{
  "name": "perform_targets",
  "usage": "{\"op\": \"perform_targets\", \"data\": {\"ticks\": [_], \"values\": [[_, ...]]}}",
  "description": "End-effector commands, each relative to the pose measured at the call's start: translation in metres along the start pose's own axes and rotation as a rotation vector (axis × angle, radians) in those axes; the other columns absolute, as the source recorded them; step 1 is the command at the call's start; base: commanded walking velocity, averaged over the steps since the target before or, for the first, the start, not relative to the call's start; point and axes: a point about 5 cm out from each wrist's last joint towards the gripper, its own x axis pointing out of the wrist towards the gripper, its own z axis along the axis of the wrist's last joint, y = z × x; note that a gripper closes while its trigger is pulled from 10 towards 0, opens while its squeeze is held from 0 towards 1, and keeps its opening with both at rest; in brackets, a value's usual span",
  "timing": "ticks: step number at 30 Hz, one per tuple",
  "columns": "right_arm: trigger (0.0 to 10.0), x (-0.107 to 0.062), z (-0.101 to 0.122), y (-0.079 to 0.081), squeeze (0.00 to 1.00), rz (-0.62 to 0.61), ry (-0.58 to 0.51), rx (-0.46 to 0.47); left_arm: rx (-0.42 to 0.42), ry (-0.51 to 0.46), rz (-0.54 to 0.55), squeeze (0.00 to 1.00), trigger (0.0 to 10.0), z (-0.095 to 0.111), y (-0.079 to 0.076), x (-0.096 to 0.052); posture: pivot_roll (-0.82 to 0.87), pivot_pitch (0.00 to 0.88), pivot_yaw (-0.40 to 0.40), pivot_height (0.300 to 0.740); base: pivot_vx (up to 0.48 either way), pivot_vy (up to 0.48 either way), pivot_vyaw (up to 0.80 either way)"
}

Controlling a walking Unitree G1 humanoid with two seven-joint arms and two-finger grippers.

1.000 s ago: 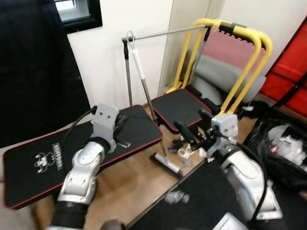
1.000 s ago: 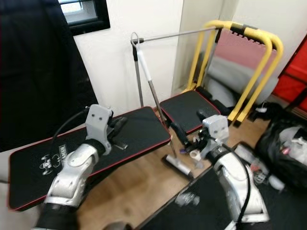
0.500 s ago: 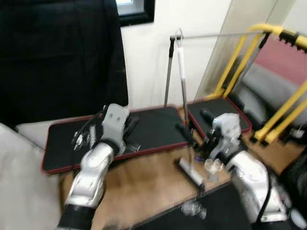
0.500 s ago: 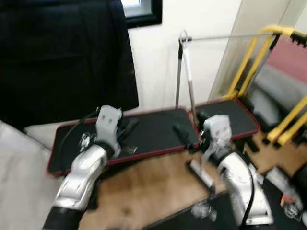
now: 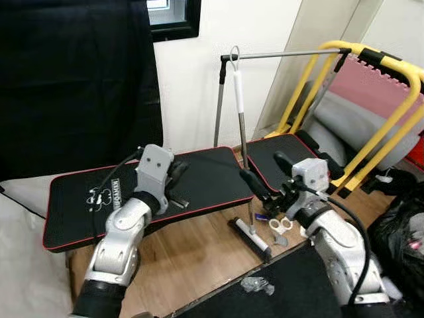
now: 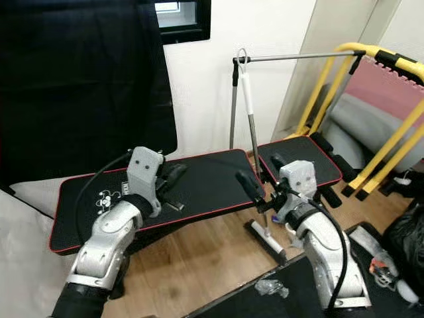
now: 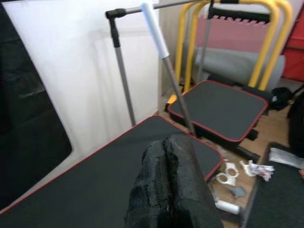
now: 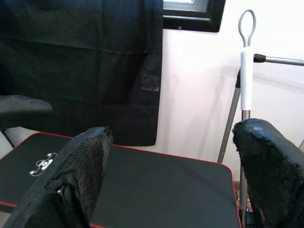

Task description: Sweep floor

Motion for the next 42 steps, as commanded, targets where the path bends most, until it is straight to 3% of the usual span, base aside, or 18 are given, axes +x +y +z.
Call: {"op": "perform_targets", "data": {"ticks": [1, 25, 29, 37, 42], "values": [[10.0, -0.003, -0.005, -0.004, 0.00, -0.019, 0.033, 0.030, -0.006, -0.015, -0.020, 0.00, 10.0, 0.003, -0.005, 0.001, -0.16, 0.014, -0.156, 0.740, 0.345, 0.000, -0.65], [10.0, -0.002, 0.003, -0.004, 0.00, -0.008, 0.009, -0.059, -0.005, -0.017, -0.028, 0.00, 10.0, 0.004, -0.005, 0.000, -0.16, 0.025, -0.153, 0.740, 0.374, 0.000, -0.07], [10.0, -0.003, 0.003, 0.000, 0.00, 0.044, 0.030, -0.096, -0.005, -0.017, -0.027, 0.00, 10.0, 0.004, -0.005, 0.000, -0.17, 0.028, -0.151, 0.740, 0.374, 0.000, 0.80], [10.0, -0.004, 0.005, -0.029, 0.00, -0.081, 0.083, -0.145, 0.003, -0.029, -0.029, 0.00, 10.0, 0.007, -0.008, -0.003, -0.15, 0.052, -0.157, 0.740, 0.138, 0.000, 0.30], [10.0, -0.003, 0.007, -0.043, 0.00, -0.141, 0.125, -0.168, -0.016, -0.061, -0.097, 0.00, 10.0, 0.014, -0.020, -0.015, -0.15, 0.121, -0.164, 0.740, 0.000, 0.000, 0.00]]}}
